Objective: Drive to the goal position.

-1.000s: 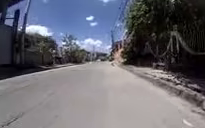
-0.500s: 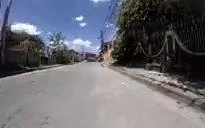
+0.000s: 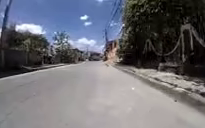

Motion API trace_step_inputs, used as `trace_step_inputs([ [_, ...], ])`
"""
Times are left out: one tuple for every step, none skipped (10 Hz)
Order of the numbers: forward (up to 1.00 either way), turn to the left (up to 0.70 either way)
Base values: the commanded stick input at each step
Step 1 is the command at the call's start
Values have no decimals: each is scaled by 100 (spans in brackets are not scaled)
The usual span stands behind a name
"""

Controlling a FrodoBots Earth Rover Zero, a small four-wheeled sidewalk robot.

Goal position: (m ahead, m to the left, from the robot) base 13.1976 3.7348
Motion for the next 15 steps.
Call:
trace_step_inputs([
  [100, 0],
  [100, 0],
  [100, 0],
  [100, 0],
  [100, 0],
  [100, 21],
  [100, 23],
  [100, 21],
  [100, 21],
  [100, 5],
  [100, -27],
  [100, -40],
  [100, -40],
  [100, -23],
  [100, 0],
])
